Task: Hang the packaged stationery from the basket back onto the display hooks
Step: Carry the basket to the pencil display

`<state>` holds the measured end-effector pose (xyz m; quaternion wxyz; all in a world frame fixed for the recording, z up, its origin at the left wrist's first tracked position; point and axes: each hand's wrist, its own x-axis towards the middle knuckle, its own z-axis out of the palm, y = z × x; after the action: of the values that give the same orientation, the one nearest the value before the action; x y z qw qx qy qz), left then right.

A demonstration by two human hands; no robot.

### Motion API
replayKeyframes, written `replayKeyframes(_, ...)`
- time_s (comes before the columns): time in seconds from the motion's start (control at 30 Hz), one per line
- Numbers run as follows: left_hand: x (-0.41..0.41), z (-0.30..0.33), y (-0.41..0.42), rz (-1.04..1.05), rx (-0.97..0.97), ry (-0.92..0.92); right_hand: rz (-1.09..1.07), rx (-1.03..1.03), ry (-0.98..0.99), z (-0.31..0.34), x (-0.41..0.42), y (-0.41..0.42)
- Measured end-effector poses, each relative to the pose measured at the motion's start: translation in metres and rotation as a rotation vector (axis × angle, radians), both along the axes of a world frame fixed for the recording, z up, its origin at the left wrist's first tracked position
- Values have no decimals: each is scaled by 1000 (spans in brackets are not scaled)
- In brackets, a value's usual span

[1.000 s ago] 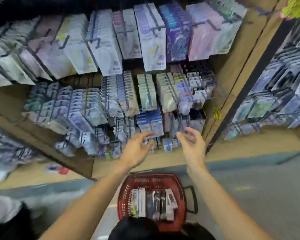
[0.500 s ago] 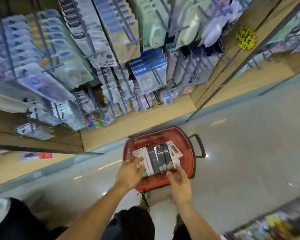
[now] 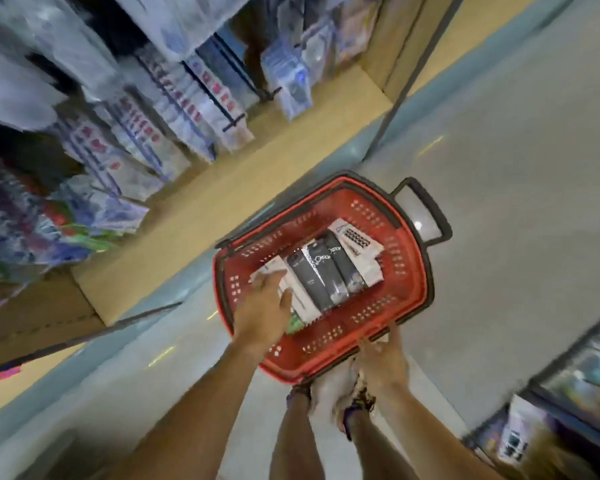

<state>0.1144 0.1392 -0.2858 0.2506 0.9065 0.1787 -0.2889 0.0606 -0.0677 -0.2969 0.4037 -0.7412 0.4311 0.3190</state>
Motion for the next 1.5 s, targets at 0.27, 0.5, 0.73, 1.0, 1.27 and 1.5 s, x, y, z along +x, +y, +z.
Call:
replayKeyframes(0.27, 91, -153, 26, -324, 496, -243, -597, -126, 103, -141, 14, 18)
replayKeyframes(0.5, 126, -186, 40, -303, 494, -217, -930, -87, -21, -171, -7, 27)
replayKeyframes(0.73, 119, -124, 32, -212, 203, -174, -838, -205, -113, -124, -3, -18)
replayKeyframes(1.0, 70, 162, -40, -271, 168, -70, -739, -221, -58, 152, -42, -91)
replayKeyframes(1.27, 45, 394, -147, -387, 94, -102, -530, -243, -232, 402, -94, -205)
replayKeyframes(1.5, 47, 486, -236, -508, 47, -258, -575, -306, -429, 475, -110, -301)
